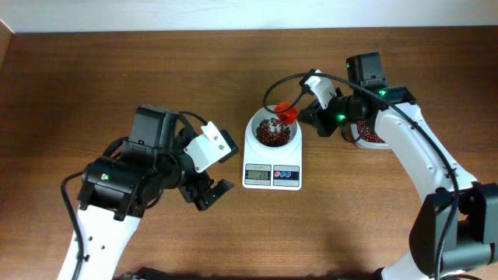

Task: Scoop and weigh 50g on scale
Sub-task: 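Tilt the scoop with the right gripper to pour beans into the bowl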

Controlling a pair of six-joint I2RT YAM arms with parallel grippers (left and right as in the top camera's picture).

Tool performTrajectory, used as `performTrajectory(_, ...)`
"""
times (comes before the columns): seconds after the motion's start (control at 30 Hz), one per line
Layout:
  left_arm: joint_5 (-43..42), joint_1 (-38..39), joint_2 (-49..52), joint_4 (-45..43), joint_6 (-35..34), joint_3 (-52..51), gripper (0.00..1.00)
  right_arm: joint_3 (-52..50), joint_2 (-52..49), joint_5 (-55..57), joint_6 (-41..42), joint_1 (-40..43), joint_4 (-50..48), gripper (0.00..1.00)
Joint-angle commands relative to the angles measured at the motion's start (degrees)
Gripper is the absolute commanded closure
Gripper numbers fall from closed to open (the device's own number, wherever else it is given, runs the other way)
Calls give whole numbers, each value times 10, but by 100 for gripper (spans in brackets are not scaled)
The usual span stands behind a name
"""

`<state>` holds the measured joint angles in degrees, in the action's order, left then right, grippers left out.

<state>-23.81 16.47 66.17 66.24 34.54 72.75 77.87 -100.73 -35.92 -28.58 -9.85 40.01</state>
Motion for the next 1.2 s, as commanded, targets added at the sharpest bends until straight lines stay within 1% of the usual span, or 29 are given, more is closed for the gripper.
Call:
performTrajectory(0.0, -8, -3, 0, -1, 9, 10, 1, 3, 27, -67, -28, -9, 16, 96)
performTrajectory(0.03, -8, -3, 0, -1, 9, 10, 1, 3, 26, -19, -26, -10, 6, 96)
performTrajectory(0.07, -8, -3, 0, -1, 9, 10, 1, 3, 26, 39, 1, -11, -1, 96)
performTrajectory(0.1, -8, -3, 0, -1, 9, 10, 1, 3, 28, 41, 28, -11, 2, 96)
performTrajectory(0.17, -8, -3, 0, -1, 9, 10, 1, 3, 30, -31, -2, -11, 17, 96)
performTrajectory(0.2, -8, -3, 0, -1, 9, 10, 1, 3, 30, -14, -10, -11, 12, 96)
performTrajectory(0.23, -8, -3, 0, -1, 9, 10, 1, 3, 30, 45, -1, -11, 6, 96)
performTrajectory(0.27, -8, -3, 0, -1, 9, 10, 1, 3, 30, 60, 25, -11, 7, 96)
performTrajectory(0.3, -8, -3, 0, -1, 9, 10, 1, 3, 34, 16, 23, -11, 18, 96)
performTrajectory(0.33, -8, -3, 0, -1, 9, 10, 1, 3, 34, -39, -12, -11, 26, 96)
performTrajectory(0.37, -8, -3, 0, -1, 9, 10, 1, 3, 34, -34, -25, -11, 21, 96)
performTrajectory(0.4, -8, -3, 0, -1, 9, 10, 1, 3, 32, 17, -16, -11, 12, 96)
performTrajectory(0.43, -8, -3, 0, -1, 9, 10, 1, 3, 33, 33, 14, -11, 11, 96)
performTrajectory(0.47, -8, -3, 0, -1, 9, 10, 1, 4, 35, 3, 25, -11, 16, 96)
performTrajectory(0.5, -8, -3, 0, -1, 9, 10, 1, 4, 36, -60, 4, -11, 24, 96)
performTrajectory(0.53, -8, -3, 0, -1, 9, 10, 1, 4, 36, -84, -17, -11, 25, 96)
performTrajectory(0.57, -8, -3, 0, -1, 9, 10, 1, 4, 36, -51, -23, -11, 16, 96)
performTrajectory(0.6, -8, -3, 0, -1, 9, 10, 1, 4, 36, 2, -10, -11, 11, 96)
performTrajectory(0.63, -8, -3, 0, -1, 9, 10, 1, 4, 36, 21, 18, -11, 10, 96)
performTrajectory(0.7, -8, -3, 0, -1, 9, 10, 1, 4, 37, -43, 15, -11, 16, 96)
performTrajectory(0.8, -8, -3, 0, -1, 9, 10, 1, 4, 37, 63, 43, -11, 3, 96)
performTrajectory(0.83, -8, -3, 0, -1, 9, 10, 1, 4, 38, 38, 51, -11, 10, 96)
performTrajectory(0.87, -8, -3, 0, -1, 9, 10, 1, 4, 39, -21, 20, -11, 21, 96)
performTrajectory(0.9, -8, -3, 0, -1, 9, 10, 1, 4, 39, -40, -20, -14, 23, 96)
performTrajectory(0.97, -8, -3, 0, -1, 9, 10, 1, 4, 39, 55, -5, -20, 12, 96)
performTrajectory(1.0, -8, -3, 0, -1, 9, 10, 1, 4, 39, 61, 7, -25, 14, 96)
performTrajectory(1.07, -8, -3, 0, -1, 9, 10, 1, 4, 40, 37, -20, -37, 19, 96)
performTrajectory(1.13, -8, -3, 0, -1, 9, 10, 1, 4, 39, 129, -19, -49, 7, 96)
performTrajectory(1.17, -8, -3, 0, -1, 9, 10, 1, 4, 40, 129, -10, -53, 7, 96)
